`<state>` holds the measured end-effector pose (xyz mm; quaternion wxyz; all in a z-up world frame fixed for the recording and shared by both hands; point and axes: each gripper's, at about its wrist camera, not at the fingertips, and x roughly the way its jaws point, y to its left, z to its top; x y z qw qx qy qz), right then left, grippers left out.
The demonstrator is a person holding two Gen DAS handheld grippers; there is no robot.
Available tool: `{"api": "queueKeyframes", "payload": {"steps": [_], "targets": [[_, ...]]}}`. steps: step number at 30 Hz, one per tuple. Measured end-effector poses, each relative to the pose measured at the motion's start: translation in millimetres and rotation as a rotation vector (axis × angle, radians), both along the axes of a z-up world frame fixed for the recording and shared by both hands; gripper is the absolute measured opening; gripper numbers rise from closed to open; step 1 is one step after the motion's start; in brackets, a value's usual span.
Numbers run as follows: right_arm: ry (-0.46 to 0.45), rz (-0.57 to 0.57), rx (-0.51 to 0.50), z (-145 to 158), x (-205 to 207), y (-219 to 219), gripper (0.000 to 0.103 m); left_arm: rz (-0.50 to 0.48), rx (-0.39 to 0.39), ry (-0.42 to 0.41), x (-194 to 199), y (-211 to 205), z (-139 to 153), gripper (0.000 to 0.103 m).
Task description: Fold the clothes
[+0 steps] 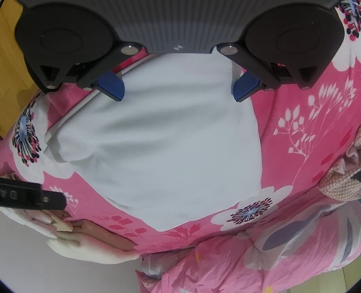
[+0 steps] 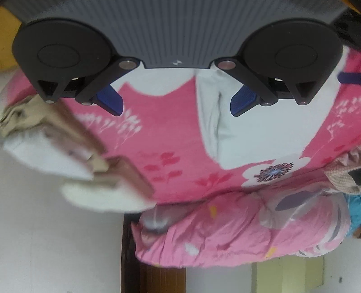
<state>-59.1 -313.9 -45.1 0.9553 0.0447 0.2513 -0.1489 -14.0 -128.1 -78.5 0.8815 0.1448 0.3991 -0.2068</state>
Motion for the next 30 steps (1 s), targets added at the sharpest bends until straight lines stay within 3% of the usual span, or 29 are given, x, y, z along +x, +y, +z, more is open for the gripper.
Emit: {"api": "queueKeyframes", "payload": {"steps": [5, 9, 16, 20, 22, 25, 30], "targets": [[-0.095, 0.045, 0.028, 6.6, -18.2, 0.6, 0.102, 0.035, -0.043, -0.036, -4.5, 11.8, 9.4, 0.103], [-0.148, 0.067, 0.009, 8.1, -19.7, 1.7, 0.102, 0.054, -0.068, -0.121, -7.4, 23.4, 23.2, 0.103], [-0.166, 0.141, 0.021, 4.5, -5.2, 12.6, 0.102, 0.111, -0.116, -0.199, 3.1, 43.1, 30.3, 0.103], [-0.155, 0.203, -0.054, 2.3, 8.6, 29.0, 0.098, 0.079, -0.149, -0.238, 8.0, 51.5, 26.6, 0.103], [-0.145, 0.244, -0.087, 1.6, 16.1, 37.0, 0.088, 0.078, -0.154, -0.252, 10.8, 52.5, 23.4, 0.102], [-0.127, 0.298, -0.119, -1.6, 29.5, 47.2, 0.06, 0.073, -0.169, -0.274, 17.5, 52.0, 19.0, 0.093], [-0.054, 0.349, -0.117, -17.2, 56.6, 51.1, 0.034, 0.05, -0.21, -0.301, 28.3, 52.9, 9.4, 0.066]]}}
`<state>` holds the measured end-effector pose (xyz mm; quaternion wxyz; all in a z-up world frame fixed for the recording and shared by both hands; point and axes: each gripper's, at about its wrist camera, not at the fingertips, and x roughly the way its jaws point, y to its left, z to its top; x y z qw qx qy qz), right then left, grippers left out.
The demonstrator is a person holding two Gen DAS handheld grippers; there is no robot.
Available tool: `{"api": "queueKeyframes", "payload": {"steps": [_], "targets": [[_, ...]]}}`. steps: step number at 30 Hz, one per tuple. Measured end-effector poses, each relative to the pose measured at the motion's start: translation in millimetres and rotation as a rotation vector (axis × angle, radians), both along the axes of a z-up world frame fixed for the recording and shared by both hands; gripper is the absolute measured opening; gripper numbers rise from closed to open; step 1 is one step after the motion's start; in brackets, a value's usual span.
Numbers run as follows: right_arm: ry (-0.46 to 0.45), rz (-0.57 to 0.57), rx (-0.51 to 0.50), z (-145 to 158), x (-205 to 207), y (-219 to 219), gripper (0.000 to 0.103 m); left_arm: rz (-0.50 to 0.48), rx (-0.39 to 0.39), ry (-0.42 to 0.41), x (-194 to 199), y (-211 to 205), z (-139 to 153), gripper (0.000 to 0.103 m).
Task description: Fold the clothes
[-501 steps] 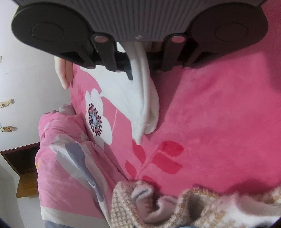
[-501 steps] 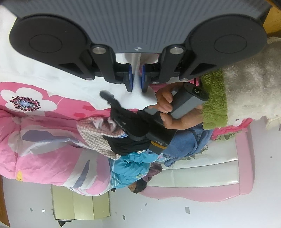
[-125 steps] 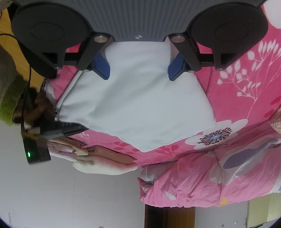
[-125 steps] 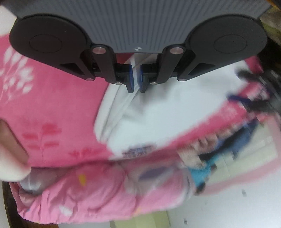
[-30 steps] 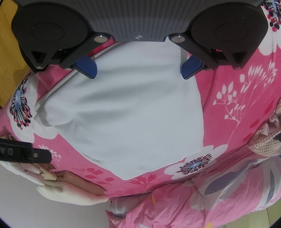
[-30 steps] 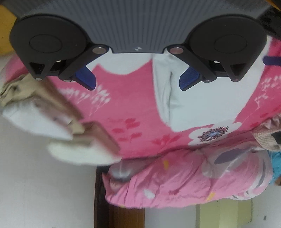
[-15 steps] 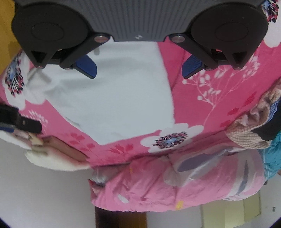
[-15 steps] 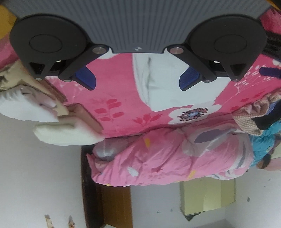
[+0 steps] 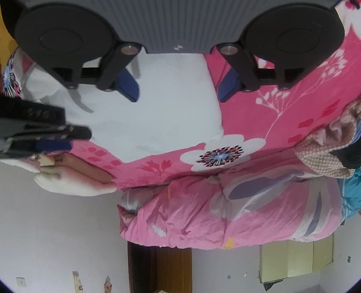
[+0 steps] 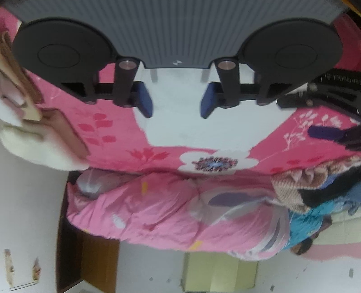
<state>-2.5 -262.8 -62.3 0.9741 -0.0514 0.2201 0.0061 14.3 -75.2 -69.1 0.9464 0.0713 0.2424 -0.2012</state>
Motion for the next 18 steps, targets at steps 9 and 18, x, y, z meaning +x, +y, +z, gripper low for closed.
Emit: {"api": "queueKeyframes", "payload": {"steps": [9, 18], "targets": [[0.125, 0.032, 0.062, 7.0, 29.7, -18.2, 0.01, -0.043, -0.005, 0.045, 12.0, 0.0, -21.8, 0.046], [0.298, 0.087, -0.089, -27.3, 110.4, -28.2, 0.01, -0.062, -0.033, 0.038, 14.1, 7.2, -27.4, 0.046]]}}
